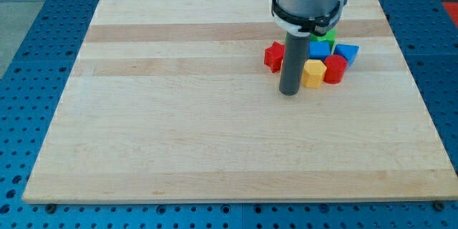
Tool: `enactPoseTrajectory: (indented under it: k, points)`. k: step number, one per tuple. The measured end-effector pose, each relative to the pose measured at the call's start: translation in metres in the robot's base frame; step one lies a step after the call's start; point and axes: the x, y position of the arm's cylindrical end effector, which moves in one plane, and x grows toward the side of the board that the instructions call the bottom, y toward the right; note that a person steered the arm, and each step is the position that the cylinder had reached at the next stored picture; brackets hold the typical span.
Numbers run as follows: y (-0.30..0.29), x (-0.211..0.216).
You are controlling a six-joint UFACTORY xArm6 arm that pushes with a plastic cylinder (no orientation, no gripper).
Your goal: Move the red star vertically below the red circle
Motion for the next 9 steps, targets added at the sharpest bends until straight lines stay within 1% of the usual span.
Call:
enactPoseTrajectory:
  k: [1, 2, 3, 5, 6, 7, 9]
  points:
    - [0.000, 0.012]
    - [0.014, 0.023]
    - [0.071, 0.056]
    - [0.105, -0.016]
    - [0.098, -0.038]
    - [0.067, -0.039]
    - [0.062, -0.050]
